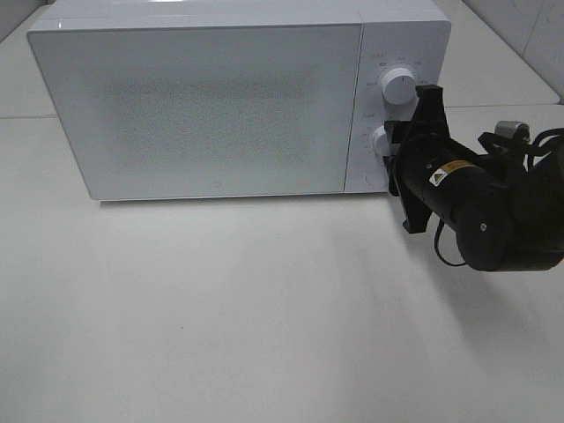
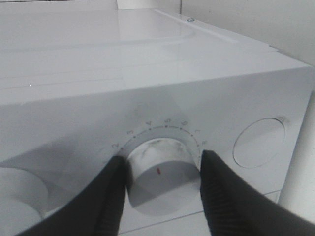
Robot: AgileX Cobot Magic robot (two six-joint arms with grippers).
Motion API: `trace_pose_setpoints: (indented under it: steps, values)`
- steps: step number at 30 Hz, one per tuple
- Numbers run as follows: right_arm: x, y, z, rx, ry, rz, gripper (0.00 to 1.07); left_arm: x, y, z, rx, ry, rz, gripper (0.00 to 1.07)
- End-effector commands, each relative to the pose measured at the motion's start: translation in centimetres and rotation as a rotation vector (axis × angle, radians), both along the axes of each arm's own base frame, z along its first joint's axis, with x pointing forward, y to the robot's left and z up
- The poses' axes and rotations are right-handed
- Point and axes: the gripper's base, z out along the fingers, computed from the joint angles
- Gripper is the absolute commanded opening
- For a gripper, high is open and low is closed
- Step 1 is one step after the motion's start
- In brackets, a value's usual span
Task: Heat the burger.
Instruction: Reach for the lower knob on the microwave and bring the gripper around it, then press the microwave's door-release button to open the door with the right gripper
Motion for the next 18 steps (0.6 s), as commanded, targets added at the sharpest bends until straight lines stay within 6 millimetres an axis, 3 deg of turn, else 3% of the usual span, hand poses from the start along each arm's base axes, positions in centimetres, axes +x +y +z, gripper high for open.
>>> trace_pose_setpoints:
  steps: [1, 2, 3, 4, 6, 7, 8, 9, 10, 11, 18]
  values:
    - [0.58, 1.51, 2.75, 0.038, -0.197, 0.102, 0.02, -0.2, 0.02, 0.01, -0.007, -0.031, 0.006, 0.0]
    - [0.59, 1.46, 2.75, 0.039, -0.197, 0.096, 0.1, -0.2, 0.02, 0.01, -0.007, -0.031, 0.006, 0.0]
    - [0.59, 1.46, 2.75, 0.039, -0.197, 0.096, 0.1, -0.2, 0.02, 0.01, -0.007, -0.031, 0.006, 0.0]
    - [0.58, 1.44, 2.72, 0.03, -0.198, 0.096, 0.23, -0.2, 0.02, 0.01, -0.007, -0.031, 0.006, 0.0]
    - [0.58, 1.44, 2.72, 0.013, -0.202, 0.098, 0.29, -0.2, 0.02, 0.01, -0.007, -0.031, 0.006, 0.0]
    - [0.58, 1.44, 2.72, -0.02, -0.209, 0.101, 0.45, -0.2, 0.02, 0.01, -0.007, -0.031, 0.006, 0.0]
    - [0.58, 1.44, 2.72, -0.02, -0.209, 0.101, 0.45, -0.2, 0.02, 0.01, -0.007, -0.031, 0.006, 0.0]
    - [0.58, 1.44, 2.72, -0.036, -0.213, 0.102, 0.58, -0.2, 0.02, 0.01, -0.007, -0.031, 0.006, 0.0]
    - [0.58, 1.44, 2.72, -0.036, -0.213, 0.102, 0.58, -0.2, 0.02, 0.01, -0.007, -0.031, 0.006, 0.0]
    - [0.57, 1.45, 2.71, -0.05, -0.215, 0.105, 0.66, -0.2, 0.02, 0.01, -0.007, -0.031, 0.006, 0.0]
    - [-0.05, 1.23, 2.49, -0.109, -0.191, 0.122, 0.66, -0.2, 0.02, 0.01, -0.007, -0.031, 0.006, 0.0]
